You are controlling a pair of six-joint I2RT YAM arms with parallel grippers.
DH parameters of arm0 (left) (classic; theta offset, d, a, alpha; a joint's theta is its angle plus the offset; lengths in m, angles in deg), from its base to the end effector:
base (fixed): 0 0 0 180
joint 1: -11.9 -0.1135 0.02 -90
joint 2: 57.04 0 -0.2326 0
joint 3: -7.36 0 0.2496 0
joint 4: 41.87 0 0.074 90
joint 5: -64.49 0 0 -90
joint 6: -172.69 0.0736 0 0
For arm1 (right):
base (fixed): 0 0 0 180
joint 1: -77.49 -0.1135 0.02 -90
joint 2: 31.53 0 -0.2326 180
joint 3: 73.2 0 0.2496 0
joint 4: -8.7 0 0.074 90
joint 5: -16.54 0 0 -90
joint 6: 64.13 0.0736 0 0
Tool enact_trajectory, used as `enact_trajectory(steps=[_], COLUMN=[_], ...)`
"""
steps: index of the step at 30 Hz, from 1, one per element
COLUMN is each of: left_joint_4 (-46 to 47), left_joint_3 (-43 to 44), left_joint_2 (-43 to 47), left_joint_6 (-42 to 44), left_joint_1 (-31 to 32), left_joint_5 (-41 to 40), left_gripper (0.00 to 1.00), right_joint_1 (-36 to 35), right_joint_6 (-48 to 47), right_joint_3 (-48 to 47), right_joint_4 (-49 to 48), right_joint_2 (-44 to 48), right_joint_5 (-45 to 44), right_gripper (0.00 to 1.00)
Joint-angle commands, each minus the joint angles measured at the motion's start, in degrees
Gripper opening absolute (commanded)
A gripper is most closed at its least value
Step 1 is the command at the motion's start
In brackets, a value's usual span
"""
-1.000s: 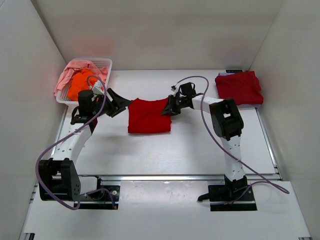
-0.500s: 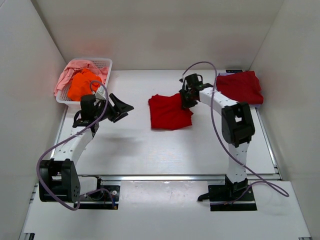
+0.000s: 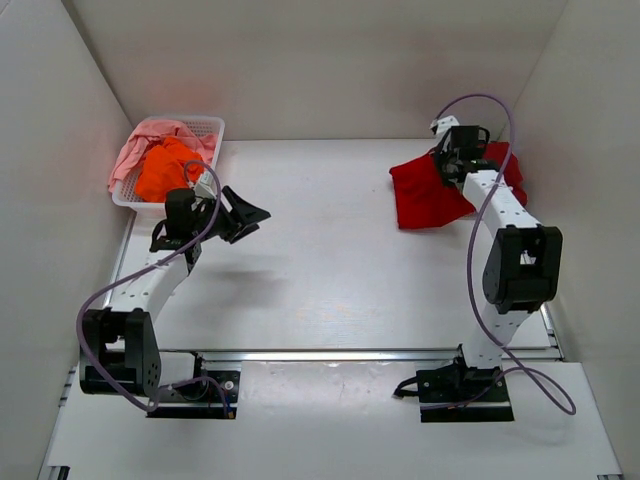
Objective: Fold and stack the t-shirts
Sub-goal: Put the neatly folded tshirt into the corner of the board with the right arm
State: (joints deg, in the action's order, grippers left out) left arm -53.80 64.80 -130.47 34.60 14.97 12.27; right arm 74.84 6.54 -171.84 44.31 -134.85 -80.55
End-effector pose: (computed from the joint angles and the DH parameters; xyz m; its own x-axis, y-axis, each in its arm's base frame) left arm 0.3075 -0.0616 0.2058 -0.7461 -0.5490 -0.3767 0.0414 0.5265 -0.8492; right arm 0.4345 0.0110 0.2244 -0.6255 -0.3578 -0.6934 -0.1684 0.9296 -0.3278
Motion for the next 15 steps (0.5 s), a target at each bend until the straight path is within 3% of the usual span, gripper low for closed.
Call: enact_trajectory(steps=[1,6,15], left_joint_4=[2.3,1.6,0.7], left_joint_3=[-0.7,-0.5,0.2], left_joint_2=[-0.6,-1.5,-4.1], left_joint_6=[0.3,0.7,2.2], left_joint_1=[0.4,-0.3,-0.3], left_joint_5=[0.9,1.2,1.4], left_gripper=[0.74,0.74,0.74], right_joint_1=[4.0,9.5,16.1], right_joint_6=[-4.0,-4.0,-3.1], right_joint_3=[-5.7,-10.1,-19.9], right_joint_4=[-5.7,-6.7,-6.8], right_joint_2=[0.2,-2.4,-15.0], right_joint_5=[-0.6,2.7,4.9], right_gripper=[0.00,0.00,0.00])
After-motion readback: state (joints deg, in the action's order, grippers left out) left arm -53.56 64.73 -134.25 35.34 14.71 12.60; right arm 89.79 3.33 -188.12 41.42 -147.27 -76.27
